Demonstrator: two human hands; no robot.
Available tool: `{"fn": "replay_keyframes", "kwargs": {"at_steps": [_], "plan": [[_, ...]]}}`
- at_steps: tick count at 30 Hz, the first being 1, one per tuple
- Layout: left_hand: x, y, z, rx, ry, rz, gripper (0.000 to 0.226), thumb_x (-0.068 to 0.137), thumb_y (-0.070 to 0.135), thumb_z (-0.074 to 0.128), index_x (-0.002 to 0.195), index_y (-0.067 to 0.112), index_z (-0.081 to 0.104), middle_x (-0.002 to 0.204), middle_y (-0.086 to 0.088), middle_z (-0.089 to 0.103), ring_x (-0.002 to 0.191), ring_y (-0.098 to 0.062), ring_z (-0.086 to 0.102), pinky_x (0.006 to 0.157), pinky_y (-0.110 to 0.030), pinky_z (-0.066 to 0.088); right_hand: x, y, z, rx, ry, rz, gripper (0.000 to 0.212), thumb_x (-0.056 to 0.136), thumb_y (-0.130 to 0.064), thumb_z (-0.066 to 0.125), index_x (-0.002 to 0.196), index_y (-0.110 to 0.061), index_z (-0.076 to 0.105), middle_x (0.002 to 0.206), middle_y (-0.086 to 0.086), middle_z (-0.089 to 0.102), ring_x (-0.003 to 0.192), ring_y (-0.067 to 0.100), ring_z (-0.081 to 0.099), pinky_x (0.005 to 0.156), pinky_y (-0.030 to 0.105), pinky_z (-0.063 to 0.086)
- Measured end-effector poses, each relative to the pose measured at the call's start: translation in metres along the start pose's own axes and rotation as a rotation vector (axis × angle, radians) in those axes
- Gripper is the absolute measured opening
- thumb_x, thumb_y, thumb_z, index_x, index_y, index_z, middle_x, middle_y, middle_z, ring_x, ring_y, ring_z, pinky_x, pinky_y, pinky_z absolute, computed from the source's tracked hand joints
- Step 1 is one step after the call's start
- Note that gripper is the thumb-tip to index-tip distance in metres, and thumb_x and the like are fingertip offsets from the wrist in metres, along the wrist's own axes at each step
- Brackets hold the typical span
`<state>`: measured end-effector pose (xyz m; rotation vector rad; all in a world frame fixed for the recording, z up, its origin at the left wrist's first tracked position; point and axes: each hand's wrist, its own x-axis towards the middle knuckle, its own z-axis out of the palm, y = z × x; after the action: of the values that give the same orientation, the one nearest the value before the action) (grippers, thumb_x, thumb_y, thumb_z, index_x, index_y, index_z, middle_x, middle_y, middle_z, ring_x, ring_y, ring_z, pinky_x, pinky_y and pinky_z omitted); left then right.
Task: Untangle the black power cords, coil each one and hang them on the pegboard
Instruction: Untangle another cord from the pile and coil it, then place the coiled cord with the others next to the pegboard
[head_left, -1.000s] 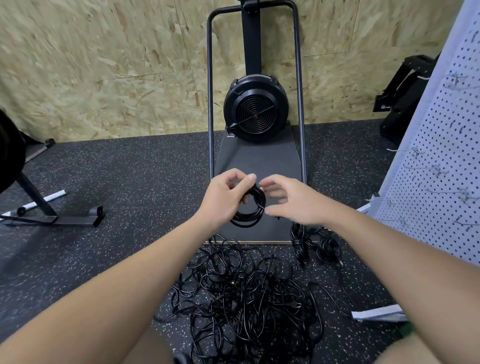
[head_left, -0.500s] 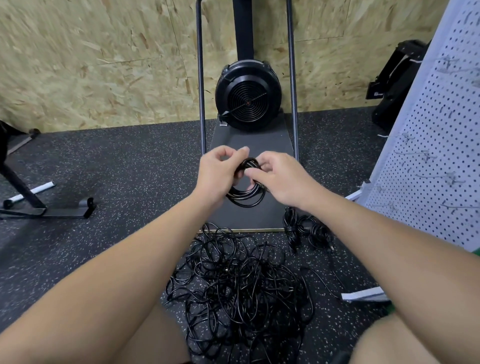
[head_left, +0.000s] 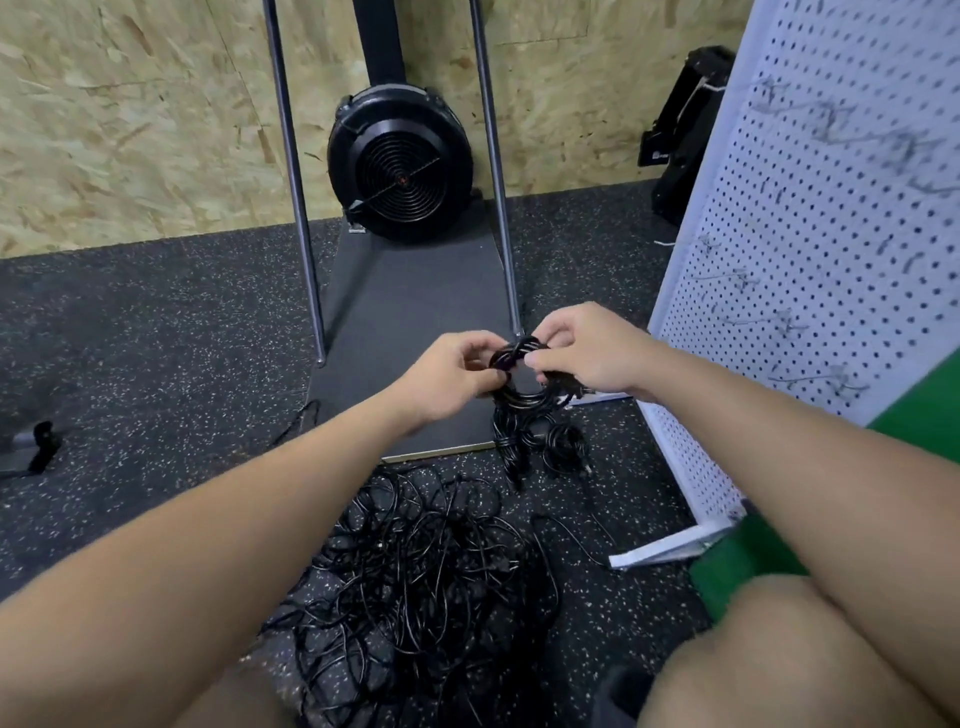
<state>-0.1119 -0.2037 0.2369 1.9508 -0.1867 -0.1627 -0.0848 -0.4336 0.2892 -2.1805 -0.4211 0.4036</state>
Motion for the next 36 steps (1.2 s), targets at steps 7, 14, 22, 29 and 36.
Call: {"fn": "replay_keyframes", "kwargs": {"at_steps": [7,14,22,29,36], "plan": [[0.045,-0.091,0.093,0.107,-0.062,-0.101,0.024,0.097,-0.001,0.074,0.112,0.017,0.078,0.092,0.006,0.078,0.082,-0.010,0.071,0.086,-0.032,0.060,0.016,0.134,0.030,0.058,-0.002,0.261,0.020,0.095,-0.036,0.078,0.100,-0.017,0.081,0.091,0.004,0.084,0.098,0.034,0.079,0.102,0.056,0.059],[0.083,-0.208,0.164,0.056,-0.024,-0.321,0.018,0.083,0.032,0.087,0.098,0.030,0.077,0.095,0.010,0.081,0.092,-0.017,0.077,0.095,-0.047,0.062,0.057,0.257,0.066,0.072,0.030,0.398,0.016,0.099,-0.014,0.080,0.114,-0.020,0.079,0.100,-0.005,0.077,0.091,0.010,0.073,0.076,0.021,0.053],[0.121,-0.270,0.206,-0.013,0.097,-0.471,0.022,0.086,0.034,0.090,0.086,0.026,0.070,0.083,0.004,0.078,0.072,-0.019,0.073,0.079,-0.053,0.065,0.099,0.340,0.094,-0.095,0.150,0.358,0.014,0.098,-0.010,0.081,0.109,-0.019,0.081,0.095,-0.014,0.071,0.088,0.002,0.069,0.091,0.023,0.054],[0.125,-0.280,0.212,0.266,0.112,-0.412,0.013,0.098,0.029,0.078,0.085,0.027,0.074,0.083,0.009,0.075,0.078,-0.015,0.071,0.078,-0.035,0.060,0.111,0.363,0.102,-0.262,0.203,0.329,0.011,0.092,-0.025,0.087,0.100,-0.028,0.079,0.102,-0.009,0.070,0.090,0.013,0.068,0.091,0.039,0.060],[0.099,-0.259,0.168,0.126,0.051,-0.326,0.019,0.103,0.025,0.073,0.085,0.030,0.075,0.084,0.008,0.078,0.082,-0.020,0.078,0.075,-0.049,0.068,0.106,0.311,0.104,-0.230,0.160,0.229,0.007,0.097,-0.022,0.080,0.102,-0.026,0.081,0.091,-0.013,0.076,0.082,0.004,0.069,0.084,0.026,0.057]]}}
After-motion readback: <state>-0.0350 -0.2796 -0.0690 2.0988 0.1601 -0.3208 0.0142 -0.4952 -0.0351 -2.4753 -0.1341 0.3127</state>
